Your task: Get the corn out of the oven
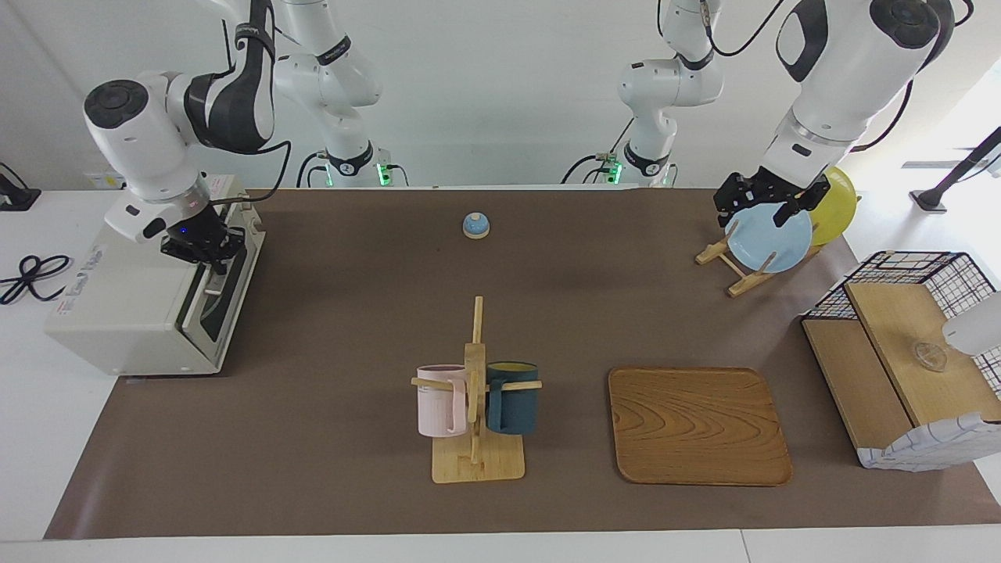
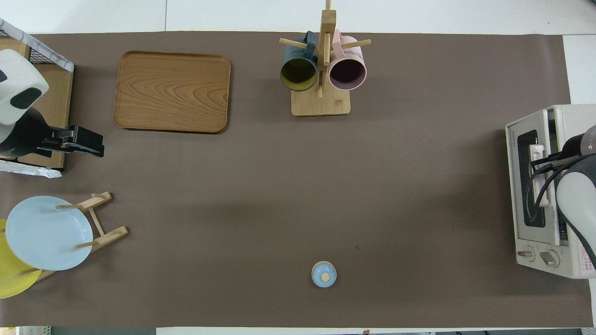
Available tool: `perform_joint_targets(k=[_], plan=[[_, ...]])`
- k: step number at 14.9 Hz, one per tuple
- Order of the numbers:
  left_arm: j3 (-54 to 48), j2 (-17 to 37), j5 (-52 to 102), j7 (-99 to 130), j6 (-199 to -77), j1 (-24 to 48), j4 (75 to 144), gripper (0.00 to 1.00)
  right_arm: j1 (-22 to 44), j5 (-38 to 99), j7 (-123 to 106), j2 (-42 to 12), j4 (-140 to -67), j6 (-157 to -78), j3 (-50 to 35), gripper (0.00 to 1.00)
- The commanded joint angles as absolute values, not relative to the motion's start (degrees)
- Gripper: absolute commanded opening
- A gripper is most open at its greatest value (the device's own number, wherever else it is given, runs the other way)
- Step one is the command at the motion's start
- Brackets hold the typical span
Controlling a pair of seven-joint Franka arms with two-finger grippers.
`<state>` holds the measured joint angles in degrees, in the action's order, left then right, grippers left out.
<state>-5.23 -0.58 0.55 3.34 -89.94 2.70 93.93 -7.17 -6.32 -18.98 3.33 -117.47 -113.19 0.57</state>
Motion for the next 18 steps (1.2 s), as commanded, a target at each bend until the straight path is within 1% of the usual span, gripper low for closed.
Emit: perform_joint_targets(k=[1, 3, 7, 8, 10, 13, 18], plan=[[-5.54, -2.02, 0.09, 2.99, -90.62, 2.20, 95.62, 1.00, -6.59, -6.33, -17.84, 0.36, -120.32, -119.17, 0.62, 0.00], [-5.54, -2.02, 0.09, 2.99, -90.62, 2.20, 95.62, 1.00, -6.33, -6.33, -17.75, -0.52, -121.46, -122.07, 0.53, 0.00], [-5.54, -2.02, 0.09, 2.99, -90.62, 2.20, 95.62, 1.00, -4.22, -6.24, -15.21, -2.81, -121.73, -124.01, 0.53, 0.00], [-5.54, -2.02, 0.09, 2.99, -90.62, 2.20, 95.62, 1.00, -3.78, -6.24, -14.94, -3.68, -122.42, -126.01, 0.53, 0.00], [-5.54, -2.02, 0.09, 2.99, -90.53, 2.20, 95.62, 1.00, -2.56, -6.24, -13.72, -3.52, -125.06, -130.32, 0.53, 0.00], [-5.45, -2.02, 0.09, 2.99, -90.53, 2.20, 95.62, 1.00, -1.15, -6.24, -11.78, -3.08, -127.43, -132.79, 0.53, 0.00], [-5.54, -2.02, 0.09, 2.99, -90.61, 2.20, 95.62, 1.00, -1.58, -6.07, -11.51, -7.81, -128.94, -137.89, 0.53, 0.00]])
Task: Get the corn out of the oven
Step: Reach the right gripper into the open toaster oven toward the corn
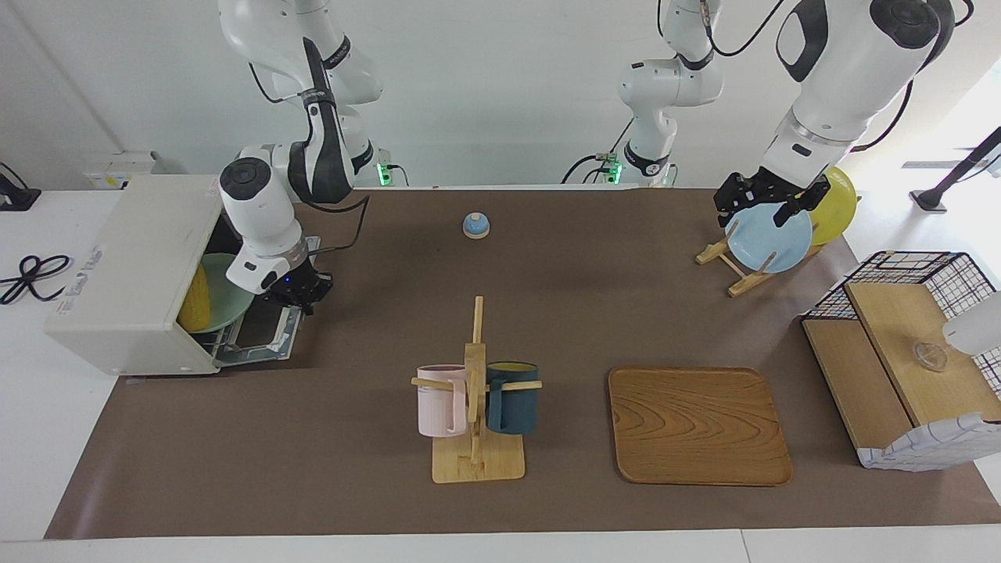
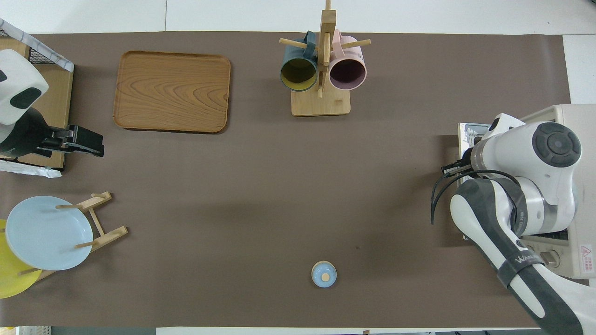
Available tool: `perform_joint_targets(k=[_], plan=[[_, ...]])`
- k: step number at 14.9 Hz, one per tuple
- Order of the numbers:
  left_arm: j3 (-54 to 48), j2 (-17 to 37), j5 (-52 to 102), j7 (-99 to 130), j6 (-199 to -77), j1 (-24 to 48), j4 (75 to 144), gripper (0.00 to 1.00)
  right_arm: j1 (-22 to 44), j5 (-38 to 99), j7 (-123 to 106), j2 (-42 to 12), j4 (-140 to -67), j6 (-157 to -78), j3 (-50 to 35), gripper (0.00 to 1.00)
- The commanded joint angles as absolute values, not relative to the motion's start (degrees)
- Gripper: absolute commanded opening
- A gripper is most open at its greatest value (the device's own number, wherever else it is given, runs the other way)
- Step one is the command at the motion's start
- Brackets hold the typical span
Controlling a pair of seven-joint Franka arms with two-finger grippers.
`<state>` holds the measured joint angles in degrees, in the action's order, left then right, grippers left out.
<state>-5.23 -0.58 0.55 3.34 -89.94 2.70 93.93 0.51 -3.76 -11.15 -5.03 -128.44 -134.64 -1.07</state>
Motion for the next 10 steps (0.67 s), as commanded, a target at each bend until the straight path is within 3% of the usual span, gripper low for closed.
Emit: perform_joint_targets(k=[1, 7, 10], plan=[[-5.54, -2.02, 0.09, 2.99, -90.53, 2.20, 95.62, 1.00, -1.58, -5.19, -11.60, -8.26, -128.94, -138.07, 0.53, 0.00], [-5.54, -2.02, 0.09, 2.99, -90.53, 2.20, 95.62, 1.00, -0.97, 2.43, -11.69, -8.61, -128.58, -137.64, 0.09, 0.00], [-5.54, -2.02, 0.09, 2.99, -90.53, 2.20, 95.62, 1.00, 2.45, 6.06, -11.60, -7.92, -127.01, -136.41, 0.09, 0.00]])
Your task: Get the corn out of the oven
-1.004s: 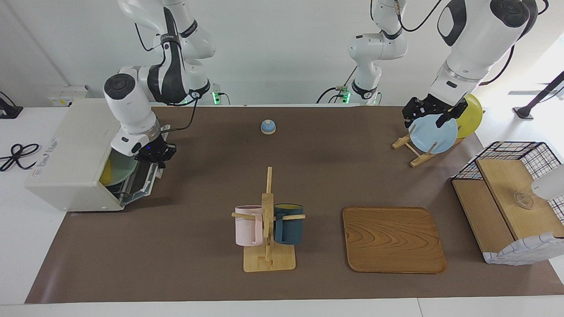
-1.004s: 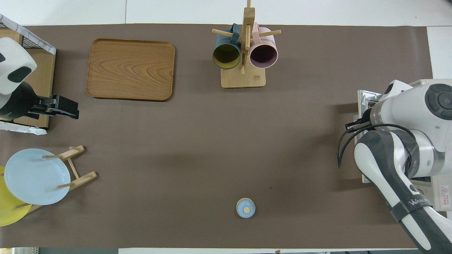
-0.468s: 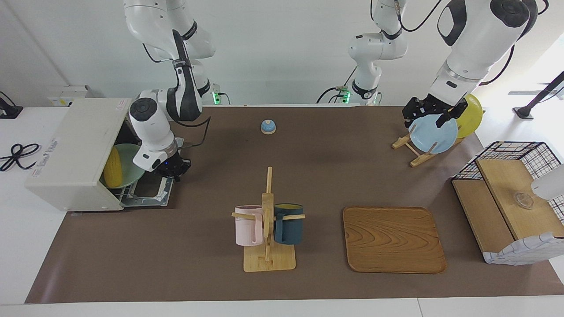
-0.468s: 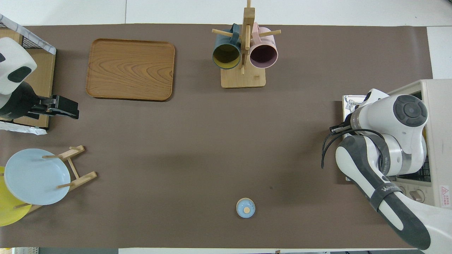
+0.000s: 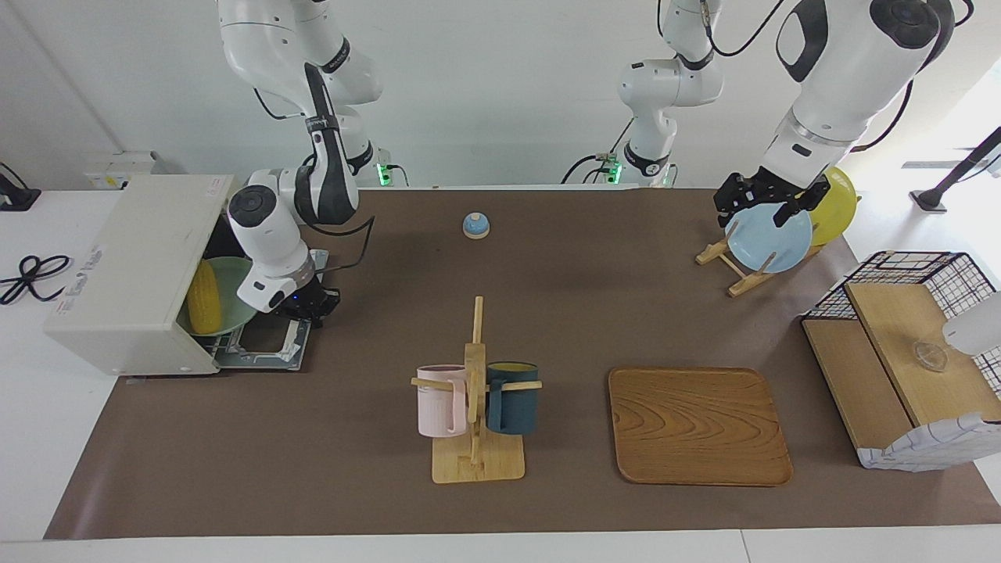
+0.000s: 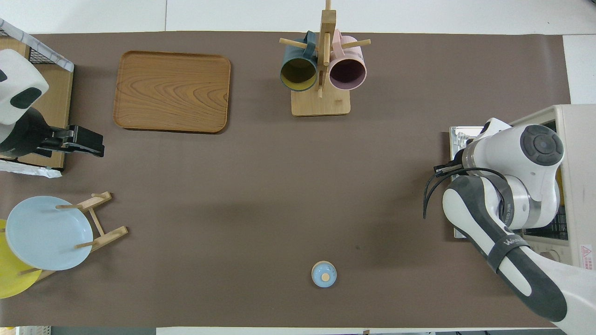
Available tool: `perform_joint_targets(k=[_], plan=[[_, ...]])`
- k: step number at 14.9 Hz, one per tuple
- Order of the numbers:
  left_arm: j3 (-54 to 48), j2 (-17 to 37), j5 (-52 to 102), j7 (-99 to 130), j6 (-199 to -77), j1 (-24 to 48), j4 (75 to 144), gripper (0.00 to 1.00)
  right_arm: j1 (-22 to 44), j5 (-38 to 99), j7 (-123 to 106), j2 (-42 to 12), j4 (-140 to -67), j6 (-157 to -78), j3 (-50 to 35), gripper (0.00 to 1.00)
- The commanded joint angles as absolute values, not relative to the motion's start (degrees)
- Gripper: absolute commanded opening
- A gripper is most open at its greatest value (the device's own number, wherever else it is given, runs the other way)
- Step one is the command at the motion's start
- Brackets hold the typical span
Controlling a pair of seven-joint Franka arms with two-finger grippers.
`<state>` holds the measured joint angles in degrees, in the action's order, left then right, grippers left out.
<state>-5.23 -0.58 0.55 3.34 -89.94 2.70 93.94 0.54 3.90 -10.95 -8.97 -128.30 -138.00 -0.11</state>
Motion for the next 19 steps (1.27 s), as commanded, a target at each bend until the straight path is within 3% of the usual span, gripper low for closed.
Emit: perform_joint_targets(k=[1, 2, 4, 8, 19], plan=[[-5.54, -2.02, 0.09, 2.99, -90.61, 2.20, 95.62, 1.00, 2.72, 6.06, -11.60, -7.04, -125.78, -134.23, 0.09, 0.00], [-5.54, -2.02, 0.09, 2.99, -90.53, 2.20, 95.62, 1.00, 2.72, 6.06, -11.60, -5.81, -123.94, -130.21, 0.17, 0.00], [-5.54, -2.02, 0.09, 2.99, -90.62, 2.20, 95.62, 1.00, 1.59, 5.98, -11.78, -3.35, -120.95, -122.38, 0.70, 0.17], [-5.45, -2.02, 0.00, 2.99, -90.53, 2.20, 95.62, 1.00, -3.68, 5.01, -11.43, 0.87, -120.76, -114.53, 0.88, 0.36], [-5.45, -2.02, 0.00, 3.16, -90.97, 1.94, 95.54, 1.00, -6.41, -0.09, -12.04, 2.37, -126.65, -121.64, 0.70, 0.42]])
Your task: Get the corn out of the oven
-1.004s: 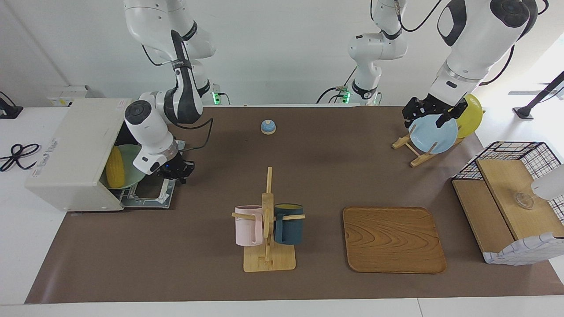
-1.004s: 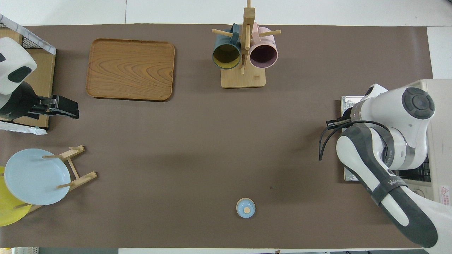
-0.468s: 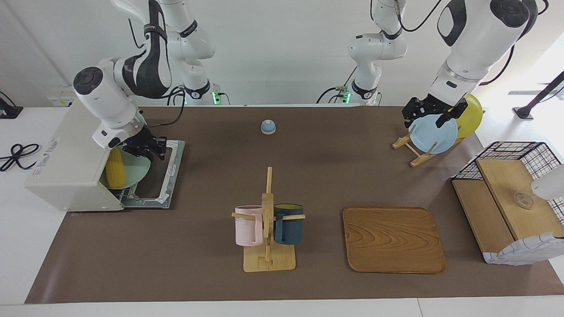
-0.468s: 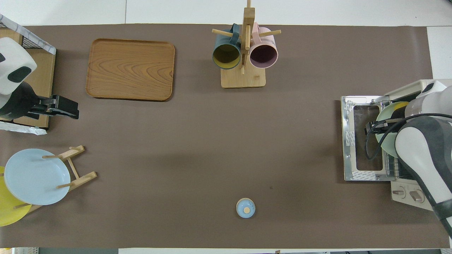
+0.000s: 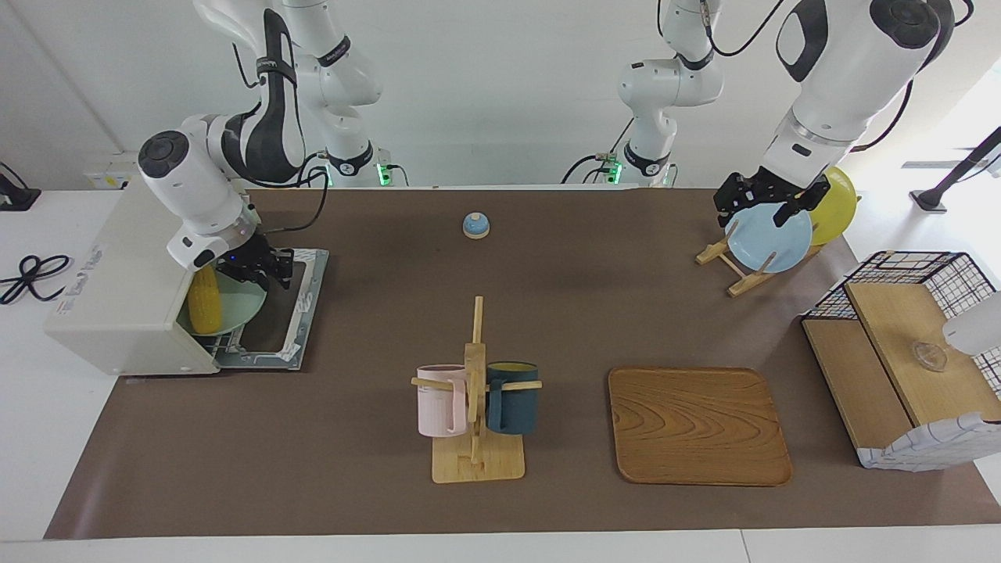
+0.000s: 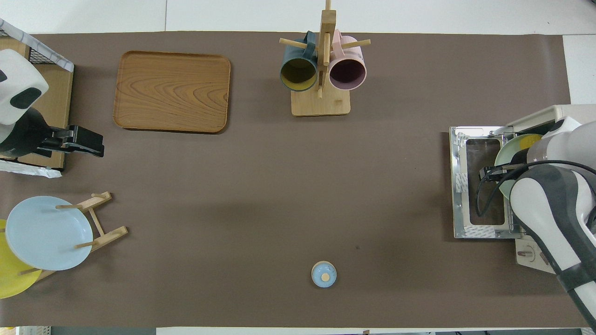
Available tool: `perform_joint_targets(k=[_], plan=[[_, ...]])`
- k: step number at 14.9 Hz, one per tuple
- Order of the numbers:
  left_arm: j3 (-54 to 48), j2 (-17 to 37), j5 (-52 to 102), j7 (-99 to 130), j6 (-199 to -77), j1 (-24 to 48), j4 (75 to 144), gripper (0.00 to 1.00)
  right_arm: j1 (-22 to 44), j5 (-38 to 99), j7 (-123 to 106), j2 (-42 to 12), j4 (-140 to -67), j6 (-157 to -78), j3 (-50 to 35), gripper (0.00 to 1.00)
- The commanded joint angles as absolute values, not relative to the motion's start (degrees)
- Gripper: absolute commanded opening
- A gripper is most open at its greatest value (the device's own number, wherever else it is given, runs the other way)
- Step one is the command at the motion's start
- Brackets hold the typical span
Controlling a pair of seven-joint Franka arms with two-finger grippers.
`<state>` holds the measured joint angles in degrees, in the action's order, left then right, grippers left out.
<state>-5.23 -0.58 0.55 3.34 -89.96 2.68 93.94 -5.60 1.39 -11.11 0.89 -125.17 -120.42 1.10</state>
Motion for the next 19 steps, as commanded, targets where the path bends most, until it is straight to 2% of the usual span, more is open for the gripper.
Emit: perform_joint_targets(k=[1, 8, 14, 16, 17, 18, 19], plan=[[-5.45, -2.02, 0.00, 3.08, -90.97, 1.93, 95.54, 1.00, -6.50, -0.17, -12.13, 2.37, -126.65, -121.73, 0.70, 0.43], [-5.54, -2.02, 0.00, 3.08, -90.97, 2.11, 95.54, 1.00, -7.73, -0.44, -13.96, 2.02, -129.02, -125.33, 0.79, 0.46], [-5.54, -2.02, 0.00, 3.08, -90.97, 1.93, 95.54, 1.00, -7.82, -0.79, -14.94, 2.55, -131.65, -128.23, 0.79, 0.43], [-5.54, -2.02, 0.00, 3.08, -90.97, 1.93, 95.62, 1.00, -7.82, -0.97, -15.03, 2.55, -131.84, -128.32, 0.79, 0.33], [-5.45, -2.02, 0.00, 3.16, -90.97, 1.93, 95.54, 1.00, -7.74, -1.92, -15.12, 2.55, -131.84, -128.23, 0.79, 0.11], [-5.45, -2.02, 0.00, 3.16, -90.97, 1.93, 95.54, 1.00, -7.73, -3.85, -15.20, 2.64, -131.84, -128.23, 0.79, 0.00], [-5.45, -2.02, 0.00, 3.16, -90.97, 1.93, 95.54, 1.00, -7.56, -5.35, -15.29, 2.64, -131.75, -128.23, 0.70, 0.00]])
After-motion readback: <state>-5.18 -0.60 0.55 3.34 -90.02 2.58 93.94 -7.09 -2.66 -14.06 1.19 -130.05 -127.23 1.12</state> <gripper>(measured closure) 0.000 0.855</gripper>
